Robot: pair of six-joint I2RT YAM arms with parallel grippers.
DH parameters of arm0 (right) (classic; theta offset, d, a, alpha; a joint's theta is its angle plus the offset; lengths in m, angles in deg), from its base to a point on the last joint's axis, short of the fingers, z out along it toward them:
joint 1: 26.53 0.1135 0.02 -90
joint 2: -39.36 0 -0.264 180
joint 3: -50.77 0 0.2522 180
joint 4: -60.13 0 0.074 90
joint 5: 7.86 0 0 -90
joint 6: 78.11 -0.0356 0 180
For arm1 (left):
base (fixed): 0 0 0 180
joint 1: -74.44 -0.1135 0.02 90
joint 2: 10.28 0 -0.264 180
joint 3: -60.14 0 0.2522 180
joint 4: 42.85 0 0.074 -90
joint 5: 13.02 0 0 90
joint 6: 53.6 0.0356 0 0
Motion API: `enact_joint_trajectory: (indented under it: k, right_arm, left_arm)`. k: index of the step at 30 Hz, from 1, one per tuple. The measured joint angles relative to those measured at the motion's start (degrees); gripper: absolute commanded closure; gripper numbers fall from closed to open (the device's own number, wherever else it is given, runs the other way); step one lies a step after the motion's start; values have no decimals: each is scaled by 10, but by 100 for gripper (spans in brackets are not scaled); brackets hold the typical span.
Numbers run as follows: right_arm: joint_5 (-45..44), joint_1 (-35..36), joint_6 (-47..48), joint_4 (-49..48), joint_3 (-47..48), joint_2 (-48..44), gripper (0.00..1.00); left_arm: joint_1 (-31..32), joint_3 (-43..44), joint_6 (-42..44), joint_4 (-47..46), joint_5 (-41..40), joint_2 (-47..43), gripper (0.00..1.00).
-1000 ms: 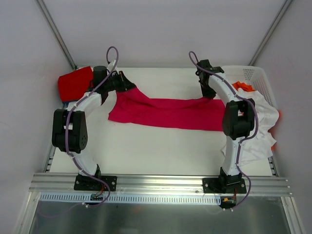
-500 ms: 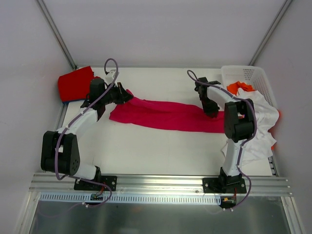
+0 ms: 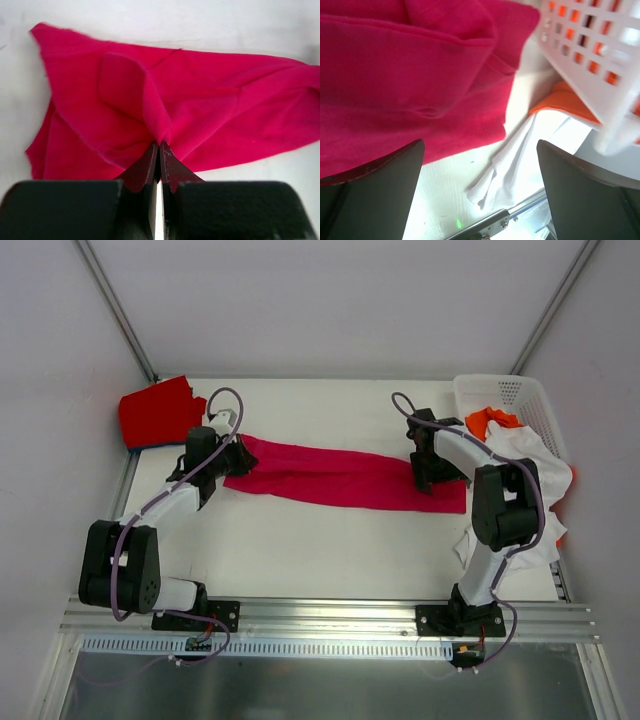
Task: Fold and stack the t-shirts
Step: Fold the tshirt
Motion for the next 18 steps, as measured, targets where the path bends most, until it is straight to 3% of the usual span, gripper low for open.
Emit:
enact_joint_trajectory:
  k: [8,13,18]
  right_arm:
    - [0,1,-2,-3,23,-55,1]
    - [47,0,-2,-35,71,-57,1]
    - [105,0,-3,-61,126,-23,0]
  left_arm:
    - [23,-73,1,5,-148,-63,100]
    - [26,-125,-3,-26,-220,-148,100]
    - [26,-151,-6,-40,-261,-169,100]
